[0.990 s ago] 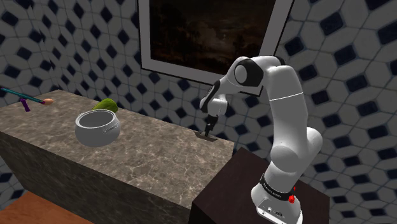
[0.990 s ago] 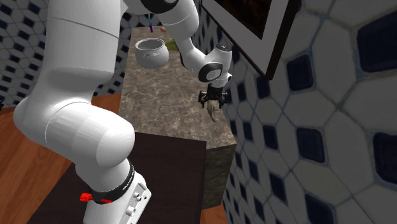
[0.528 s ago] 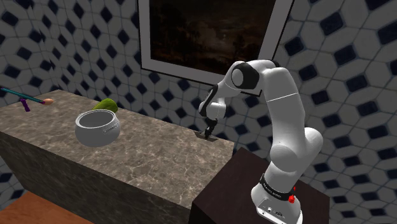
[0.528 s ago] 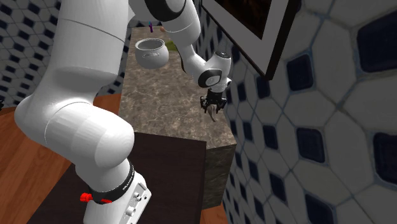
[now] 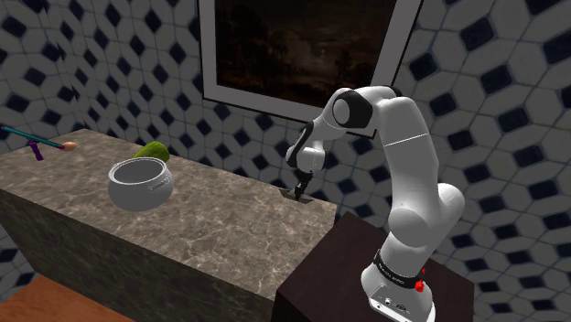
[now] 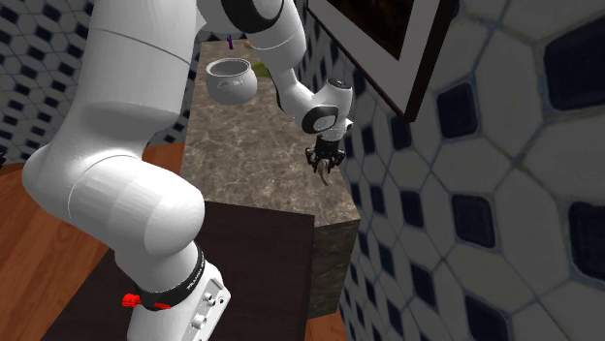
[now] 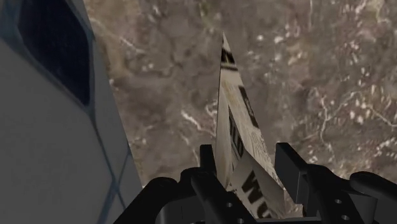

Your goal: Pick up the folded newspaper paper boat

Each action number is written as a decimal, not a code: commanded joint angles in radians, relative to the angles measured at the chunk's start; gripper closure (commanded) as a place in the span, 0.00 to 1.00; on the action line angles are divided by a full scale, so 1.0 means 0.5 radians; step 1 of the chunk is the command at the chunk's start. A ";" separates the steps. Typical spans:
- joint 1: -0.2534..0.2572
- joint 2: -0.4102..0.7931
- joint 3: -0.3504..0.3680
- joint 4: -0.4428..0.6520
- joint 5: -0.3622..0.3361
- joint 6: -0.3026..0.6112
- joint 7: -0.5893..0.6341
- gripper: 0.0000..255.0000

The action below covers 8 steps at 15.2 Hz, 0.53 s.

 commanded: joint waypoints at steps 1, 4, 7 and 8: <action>0.001 -0.001 0.002 -0.004 0.002 0.004 -0.001 1.00; 0.025 -0.078 -0.029 -0.038 -0.025 -0.041 0.023 1.00; 0.049 -0.154 -0.060 -0.067 -0.055 -0.088 0.048 1.00; 0.057 -0.179 -0.071 -0.077 -0.065 -0.104 0.057 1.00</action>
